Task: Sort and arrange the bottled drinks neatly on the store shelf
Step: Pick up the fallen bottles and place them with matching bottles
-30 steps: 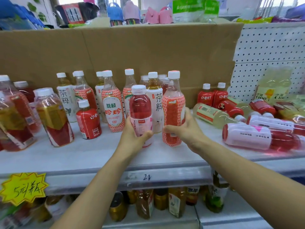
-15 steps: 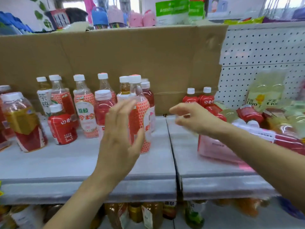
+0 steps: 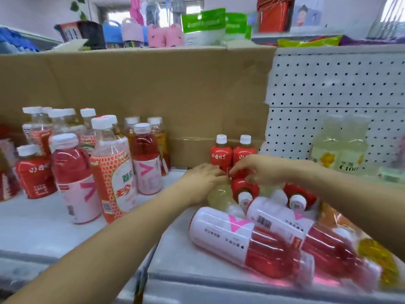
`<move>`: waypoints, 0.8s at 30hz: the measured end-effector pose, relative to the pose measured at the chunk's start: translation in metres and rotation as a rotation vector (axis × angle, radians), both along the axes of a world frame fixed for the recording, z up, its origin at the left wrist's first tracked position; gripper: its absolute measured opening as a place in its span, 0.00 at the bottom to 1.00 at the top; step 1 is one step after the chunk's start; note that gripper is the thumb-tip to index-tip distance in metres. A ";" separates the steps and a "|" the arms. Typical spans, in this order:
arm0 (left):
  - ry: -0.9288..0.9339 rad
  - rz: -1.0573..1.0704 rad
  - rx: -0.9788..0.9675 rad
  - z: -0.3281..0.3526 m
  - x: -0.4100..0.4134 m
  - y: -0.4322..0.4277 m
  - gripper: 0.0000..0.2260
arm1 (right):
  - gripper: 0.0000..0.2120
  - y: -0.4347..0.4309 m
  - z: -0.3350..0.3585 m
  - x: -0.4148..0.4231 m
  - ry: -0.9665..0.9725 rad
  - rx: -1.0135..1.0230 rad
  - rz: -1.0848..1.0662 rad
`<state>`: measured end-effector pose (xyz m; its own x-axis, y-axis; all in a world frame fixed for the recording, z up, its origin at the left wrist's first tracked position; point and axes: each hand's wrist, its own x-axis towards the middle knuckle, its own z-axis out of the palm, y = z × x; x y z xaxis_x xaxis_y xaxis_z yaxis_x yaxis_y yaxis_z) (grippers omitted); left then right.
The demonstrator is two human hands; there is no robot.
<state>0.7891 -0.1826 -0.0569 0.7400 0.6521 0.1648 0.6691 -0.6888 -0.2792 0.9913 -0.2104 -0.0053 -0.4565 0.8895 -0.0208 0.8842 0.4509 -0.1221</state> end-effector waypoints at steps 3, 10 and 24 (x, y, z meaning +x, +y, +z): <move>0.007 0.046 0.031 -0.003 -0.002 0.002 0.32 | 0.25 0.010 0.004 0.002 -0.027 -0.045 0.063; -0.753 0.223 -0.072 -0.002 -0.031 0.003 0.27 | 0.37 0.028 -0.003 0.016 -0.178 -0.081 0.115; -1.261 0.405 -0.532 0.007 -0.026 0.011 0.18 | 0.30 0.031 -0.016 0.003 -0.033 0.272 0.142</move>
